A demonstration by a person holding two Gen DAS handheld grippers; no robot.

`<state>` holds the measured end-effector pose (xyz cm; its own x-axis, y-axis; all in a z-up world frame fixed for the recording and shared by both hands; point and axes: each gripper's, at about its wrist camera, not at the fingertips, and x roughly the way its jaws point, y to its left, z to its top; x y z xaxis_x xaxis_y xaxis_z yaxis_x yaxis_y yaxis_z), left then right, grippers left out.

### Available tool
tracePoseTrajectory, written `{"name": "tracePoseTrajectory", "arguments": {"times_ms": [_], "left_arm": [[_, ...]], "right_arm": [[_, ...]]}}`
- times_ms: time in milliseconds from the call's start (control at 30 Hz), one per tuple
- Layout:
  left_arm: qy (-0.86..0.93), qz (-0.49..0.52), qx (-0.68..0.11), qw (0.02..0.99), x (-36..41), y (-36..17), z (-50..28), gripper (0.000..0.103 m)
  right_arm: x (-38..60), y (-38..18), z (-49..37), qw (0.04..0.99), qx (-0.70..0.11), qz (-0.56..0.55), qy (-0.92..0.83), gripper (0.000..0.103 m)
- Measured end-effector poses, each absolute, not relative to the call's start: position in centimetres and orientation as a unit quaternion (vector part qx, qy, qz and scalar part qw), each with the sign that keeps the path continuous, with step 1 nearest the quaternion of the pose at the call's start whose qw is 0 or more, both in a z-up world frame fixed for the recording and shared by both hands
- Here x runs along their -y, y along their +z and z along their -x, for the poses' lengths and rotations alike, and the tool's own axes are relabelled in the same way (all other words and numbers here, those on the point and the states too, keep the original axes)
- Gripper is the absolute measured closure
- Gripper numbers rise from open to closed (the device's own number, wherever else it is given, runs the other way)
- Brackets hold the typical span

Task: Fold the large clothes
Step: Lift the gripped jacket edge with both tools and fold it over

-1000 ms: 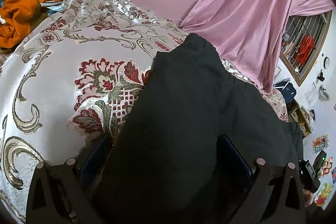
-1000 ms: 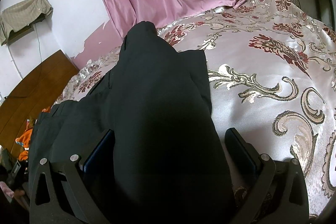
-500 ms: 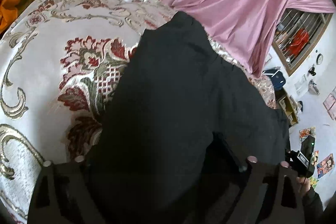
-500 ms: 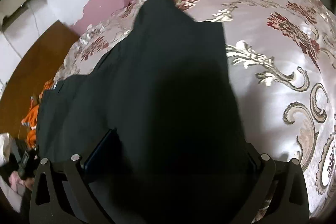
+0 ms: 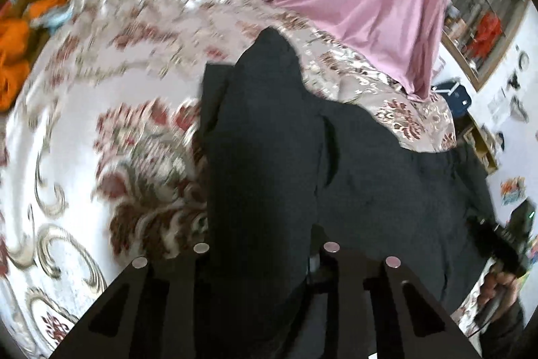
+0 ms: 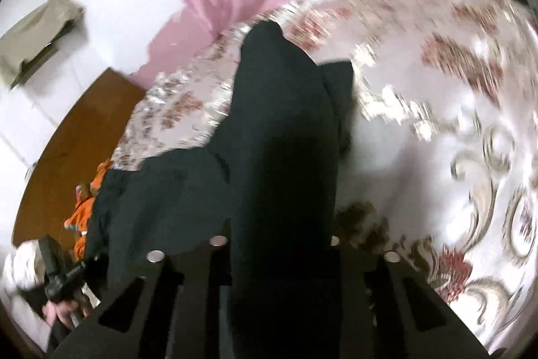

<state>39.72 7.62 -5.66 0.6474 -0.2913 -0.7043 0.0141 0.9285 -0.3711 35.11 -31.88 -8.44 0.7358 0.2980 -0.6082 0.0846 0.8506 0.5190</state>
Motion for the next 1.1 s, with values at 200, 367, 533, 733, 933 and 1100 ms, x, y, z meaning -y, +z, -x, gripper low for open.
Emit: {"name": "tracePoseTrajectory", "arguments": {"times_ms": [200, 367, 533, 733, 933, 1100], "left_arm": [[-0.128, 0.141, -0.376, 0.907, -3.3, -1.9, -40.5, 0.080], [-0.164, 0.155, -0.357, 0.906, 0.7, -1.3, -42.4, 0.080], [-0.169, 0.110, -0.397, 0.895, 5.4, -4.7, -44.6, 0.080], [-0.142, 0.130, -0.441, 0.876, 4.2, -8.3, -45.0, 0.061], [-0.076, 0.176, -0.450, 0.873, 2.6, -8.0, -44.1, 0.011], [-0.076, 0.176, -0.388, 0.902, 2.4, -5.2, -41.3, 0.000]], "right_arm": [[33.3, -1.3, -34.3, 0.925, -0.286, -0.236, 0.079, 0.088], [36.1, 2.8, -32.9, 0.954, -0.231, -0.188, 0.041, 0.089], [39.7, 1.6, -32.6, 0.958, -0.227, -0.171, -0.029, 0.088], [43.1, -3.8, -32.4, 0.933, -0.277, -0.202, -0.107, 0.062], [42.1, -4.0, -32.2, 0.930, -0.281, -0.167, -0.166, 0.016], [39.0, -1.6, -30.5, 0.949, -0.241, -0.090, -0.183, 0.005]]}}
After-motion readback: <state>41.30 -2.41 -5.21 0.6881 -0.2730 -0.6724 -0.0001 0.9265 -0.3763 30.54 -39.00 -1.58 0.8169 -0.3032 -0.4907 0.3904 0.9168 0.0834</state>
